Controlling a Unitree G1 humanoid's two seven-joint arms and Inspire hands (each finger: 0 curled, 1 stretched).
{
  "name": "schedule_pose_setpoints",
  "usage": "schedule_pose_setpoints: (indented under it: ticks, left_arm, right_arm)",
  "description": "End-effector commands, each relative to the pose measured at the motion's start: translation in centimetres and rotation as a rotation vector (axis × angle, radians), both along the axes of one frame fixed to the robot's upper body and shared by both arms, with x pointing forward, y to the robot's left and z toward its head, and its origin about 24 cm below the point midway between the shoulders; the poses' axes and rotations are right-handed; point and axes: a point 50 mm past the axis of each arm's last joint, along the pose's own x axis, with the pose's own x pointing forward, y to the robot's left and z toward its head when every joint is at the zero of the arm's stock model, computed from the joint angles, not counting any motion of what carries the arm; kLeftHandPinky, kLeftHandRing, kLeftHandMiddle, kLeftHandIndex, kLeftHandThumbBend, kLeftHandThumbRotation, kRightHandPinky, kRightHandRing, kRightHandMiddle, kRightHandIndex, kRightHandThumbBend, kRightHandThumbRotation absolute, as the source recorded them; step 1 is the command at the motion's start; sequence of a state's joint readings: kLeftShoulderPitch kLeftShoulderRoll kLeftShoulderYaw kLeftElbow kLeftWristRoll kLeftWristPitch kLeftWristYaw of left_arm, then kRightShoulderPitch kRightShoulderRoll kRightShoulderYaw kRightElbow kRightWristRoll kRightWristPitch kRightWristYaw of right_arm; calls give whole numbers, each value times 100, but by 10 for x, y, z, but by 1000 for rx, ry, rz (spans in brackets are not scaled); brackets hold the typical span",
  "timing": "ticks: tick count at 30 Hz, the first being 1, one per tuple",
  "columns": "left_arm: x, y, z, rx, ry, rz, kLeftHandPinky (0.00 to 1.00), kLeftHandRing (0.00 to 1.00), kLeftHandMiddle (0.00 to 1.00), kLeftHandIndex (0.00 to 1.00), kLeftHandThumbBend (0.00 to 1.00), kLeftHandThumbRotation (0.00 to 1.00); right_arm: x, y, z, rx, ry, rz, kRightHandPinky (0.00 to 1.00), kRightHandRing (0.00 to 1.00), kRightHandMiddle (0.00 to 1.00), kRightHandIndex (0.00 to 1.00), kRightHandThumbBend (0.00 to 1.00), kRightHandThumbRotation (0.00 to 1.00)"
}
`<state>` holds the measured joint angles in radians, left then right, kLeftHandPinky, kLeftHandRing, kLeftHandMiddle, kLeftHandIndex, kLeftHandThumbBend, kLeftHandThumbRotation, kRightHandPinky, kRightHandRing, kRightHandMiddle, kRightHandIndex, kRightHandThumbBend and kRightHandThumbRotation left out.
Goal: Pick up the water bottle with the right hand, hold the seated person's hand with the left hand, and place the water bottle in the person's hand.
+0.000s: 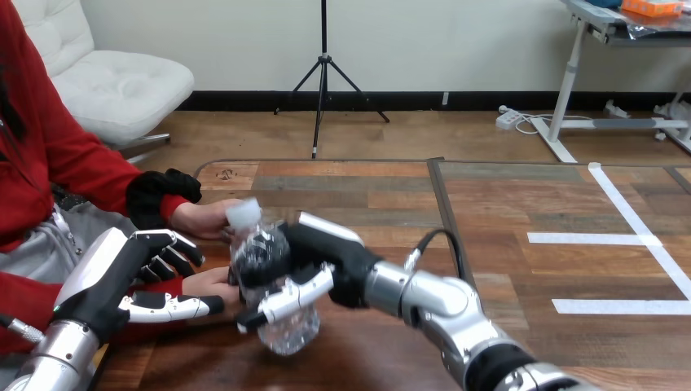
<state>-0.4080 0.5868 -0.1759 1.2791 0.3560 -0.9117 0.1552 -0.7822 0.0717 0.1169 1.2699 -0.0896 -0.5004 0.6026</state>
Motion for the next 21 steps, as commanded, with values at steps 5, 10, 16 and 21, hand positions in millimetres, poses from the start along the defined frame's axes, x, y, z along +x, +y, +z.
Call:
schedule_pose_setpoints:
  ticks: [5, 10, 16, 21]
  left_arm:
    - [12, -23, 15, -58, -110, -114, 44, 47, 52, 53, 91, 29]
    - [12, -24, 17, -48, -119, -128, 44, 48, 52, 53, 91, 29]
    - [11, -24, 17, -41, -121, -140, 44, 48, 52, 53, 91, 30]
    - [10, -23, 17, -42, -118, -145, 44, 48, 52, 53, 91, 31]
  right_arm:
    - [47, 21, 110, 114, -293, -65, 26, 33, 41, 44, 94, 0]
    - [49, 19, 111, 91, -288, -84, 27, 33, 41, 44, 93, 0]
    - [52, 17, 111, 56, -293, -106, 27, 34, 41, 45, 92, 0]
    - [54, 15, 109, 30, -285, -126, 27, 34, 41, 45, 92, 0]
